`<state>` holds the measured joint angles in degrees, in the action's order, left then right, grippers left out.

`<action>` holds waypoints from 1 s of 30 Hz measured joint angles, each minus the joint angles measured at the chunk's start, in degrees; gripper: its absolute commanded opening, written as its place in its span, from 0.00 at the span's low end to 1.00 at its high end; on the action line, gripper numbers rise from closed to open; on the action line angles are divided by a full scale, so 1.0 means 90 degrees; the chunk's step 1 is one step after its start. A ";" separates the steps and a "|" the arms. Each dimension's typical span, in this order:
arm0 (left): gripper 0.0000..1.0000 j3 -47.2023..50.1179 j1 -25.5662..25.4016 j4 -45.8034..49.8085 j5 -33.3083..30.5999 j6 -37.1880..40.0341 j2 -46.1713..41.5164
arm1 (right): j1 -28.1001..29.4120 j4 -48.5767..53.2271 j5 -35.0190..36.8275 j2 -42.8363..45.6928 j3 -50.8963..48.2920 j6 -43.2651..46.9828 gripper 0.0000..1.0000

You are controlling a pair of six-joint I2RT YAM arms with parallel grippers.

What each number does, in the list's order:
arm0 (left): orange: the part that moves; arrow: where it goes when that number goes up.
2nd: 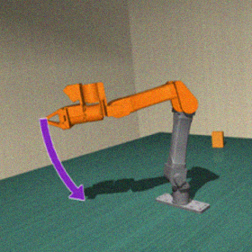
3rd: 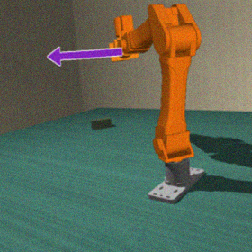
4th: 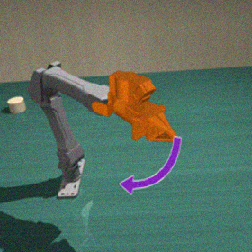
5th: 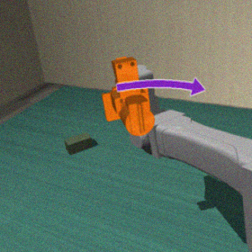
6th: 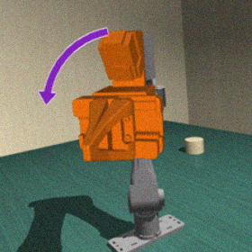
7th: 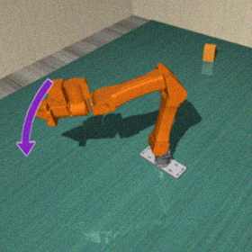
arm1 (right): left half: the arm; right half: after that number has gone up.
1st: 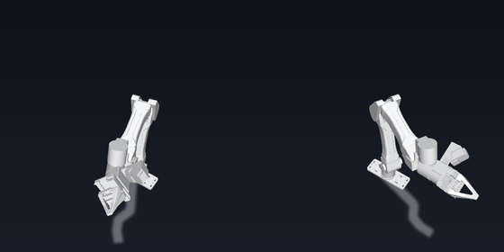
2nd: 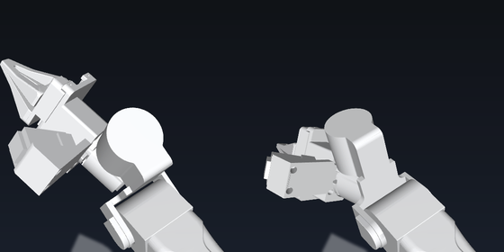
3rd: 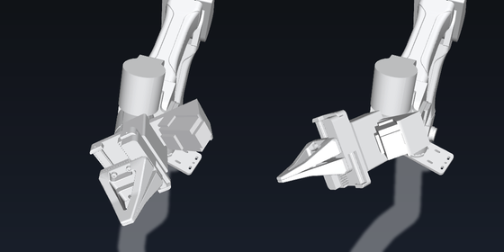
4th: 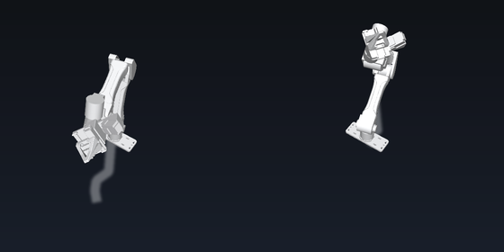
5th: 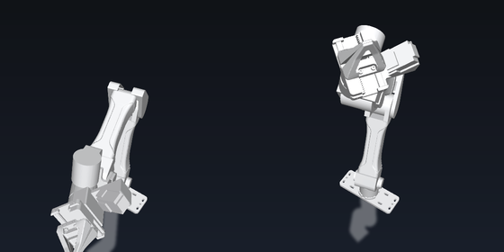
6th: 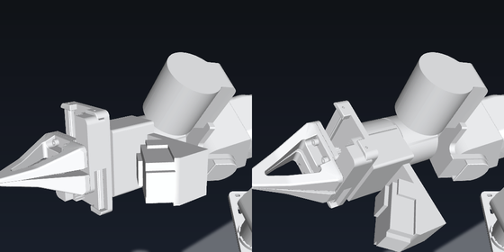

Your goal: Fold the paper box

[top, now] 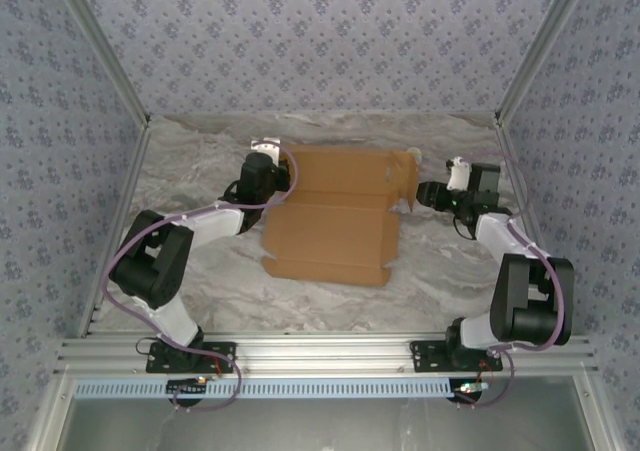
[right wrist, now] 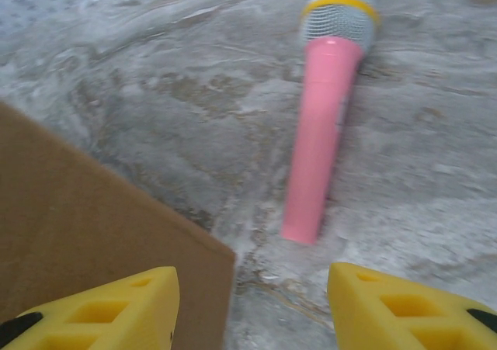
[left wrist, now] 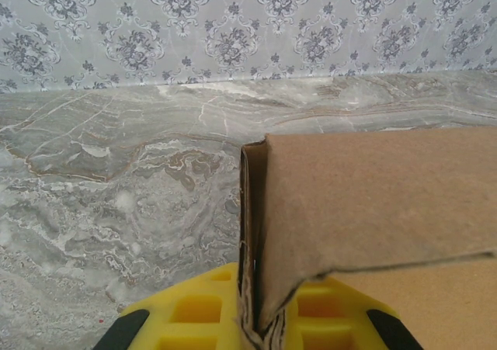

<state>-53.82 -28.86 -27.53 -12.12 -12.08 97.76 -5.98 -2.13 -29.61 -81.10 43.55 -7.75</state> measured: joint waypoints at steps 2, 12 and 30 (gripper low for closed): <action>0.00 0.0000 0.0000 0.0002 0.0019 -0.0002 0.0000 | 0.0080 -0.0087 -0.0202 -0.0049 0.0007 0.0119 0.54; 0.00 0.0000 0.0000 0.0000 0.0041 -0.0002 0.0000 | 0.0466 -0.0177 -0.0627 -0.0384 0.0289 0.0690 0.51; 0.00 0.0000 0.0005 -0.0002 0.0180 -0.0002 0.0000 | 0.0789 -0.0318 -0.0755 -0.0622 0.0648 0.1506 0.46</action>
<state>-53.82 -28.82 -27.55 -10.50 -12.10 97.76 1.13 -4.99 -36.40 -86.70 49.39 5.80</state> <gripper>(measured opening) 0.092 0.470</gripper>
